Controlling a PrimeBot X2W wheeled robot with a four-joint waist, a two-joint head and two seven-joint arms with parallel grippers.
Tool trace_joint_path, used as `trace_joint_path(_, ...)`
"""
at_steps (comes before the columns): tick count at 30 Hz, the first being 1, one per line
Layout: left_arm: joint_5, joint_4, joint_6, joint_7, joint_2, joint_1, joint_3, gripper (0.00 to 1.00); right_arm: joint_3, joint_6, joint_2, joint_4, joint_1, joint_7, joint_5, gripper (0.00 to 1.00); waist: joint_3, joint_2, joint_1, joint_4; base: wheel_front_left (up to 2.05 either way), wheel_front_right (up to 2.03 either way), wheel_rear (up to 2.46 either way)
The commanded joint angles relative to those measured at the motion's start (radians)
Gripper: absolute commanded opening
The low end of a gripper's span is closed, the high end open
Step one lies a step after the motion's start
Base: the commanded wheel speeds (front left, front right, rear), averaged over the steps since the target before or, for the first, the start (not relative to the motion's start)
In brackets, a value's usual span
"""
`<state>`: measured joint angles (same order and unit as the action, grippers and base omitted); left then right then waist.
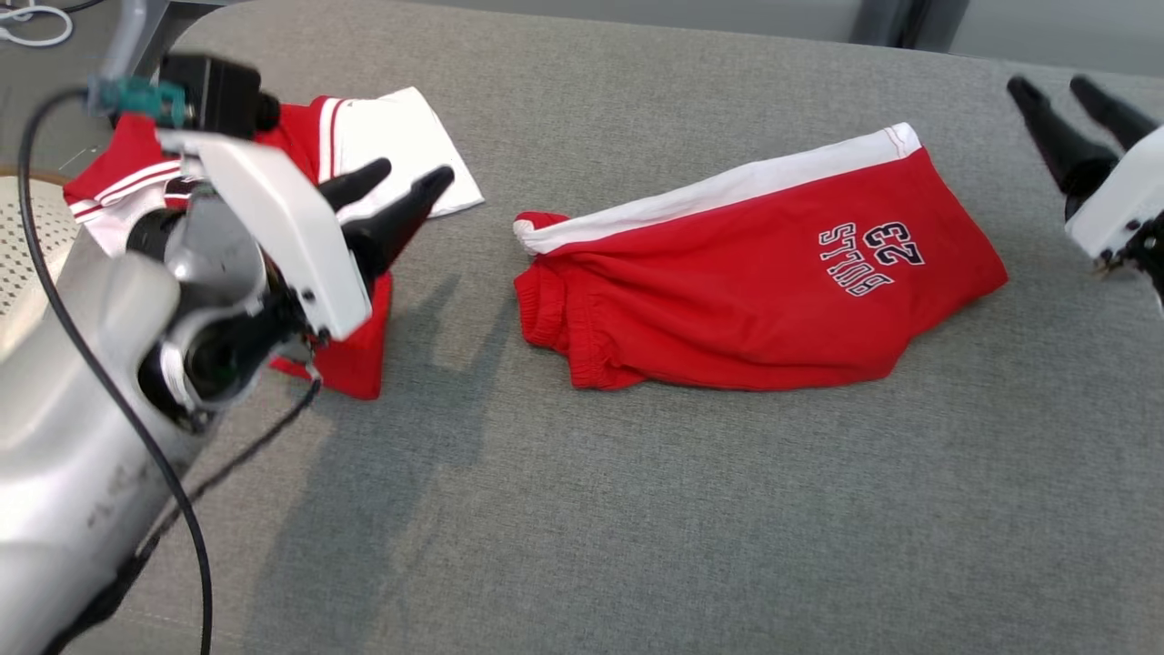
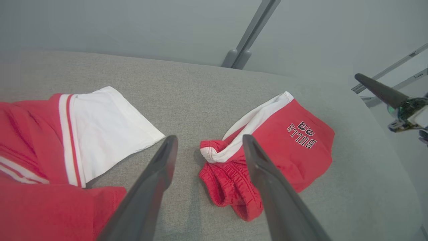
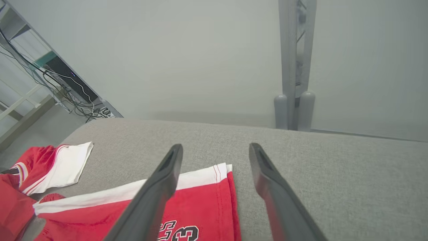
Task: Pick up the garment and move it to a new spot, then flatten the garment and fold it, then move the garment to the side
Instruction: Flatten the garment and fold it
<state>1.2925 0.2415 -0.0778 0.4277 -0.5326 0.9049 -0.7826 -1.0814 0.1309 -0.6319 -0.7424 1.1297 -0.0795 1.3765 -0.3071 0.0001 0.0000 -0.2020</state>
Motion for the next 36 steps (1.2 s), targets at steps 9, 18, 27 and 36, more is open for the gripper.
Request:
trace_joint_path(9,-0.187,-0.152,-0.057,-0.33,-0.04,-0.202,-0.007,1.0,-0.043,0.0,0.004,-0.116,-0.064,0.121,0.072,1.0,0.007,-0.0001,0.0,-0.055,0.0,0.0,0.0)
trace_joint_path(18,-0.266,-0.222,-0.118,-0.569,-0.015,-0.354,0.007,1.0,-0.041,0.0,0.006,-0.207,-0.099,0.215,0.131,1.0,-0.004,-0.0001,0.0,-0.111,0.0,0.0,0.0)
trace_joint_path(27,-0.246,-0.22,-0.121,-0.66,0.039,-0.463,0.02,1.0,-0.03,0.0,0.02,-0.245,-0.12,0.278,0.178,1.0,-0.022,-0.0001,0.0,-0.135,0.0,0.0,0.0)
trace_joint_path(36,-0.321,-0.192,-0.112,-0.688,0.093,-0.461,0.028,1.0,-0.021,0.0,0.047,-0.228,-0.124,0.303,0.198,1.0,-0.029,-0.0001,0.0,-0.15,0.0,0.0,0.0)
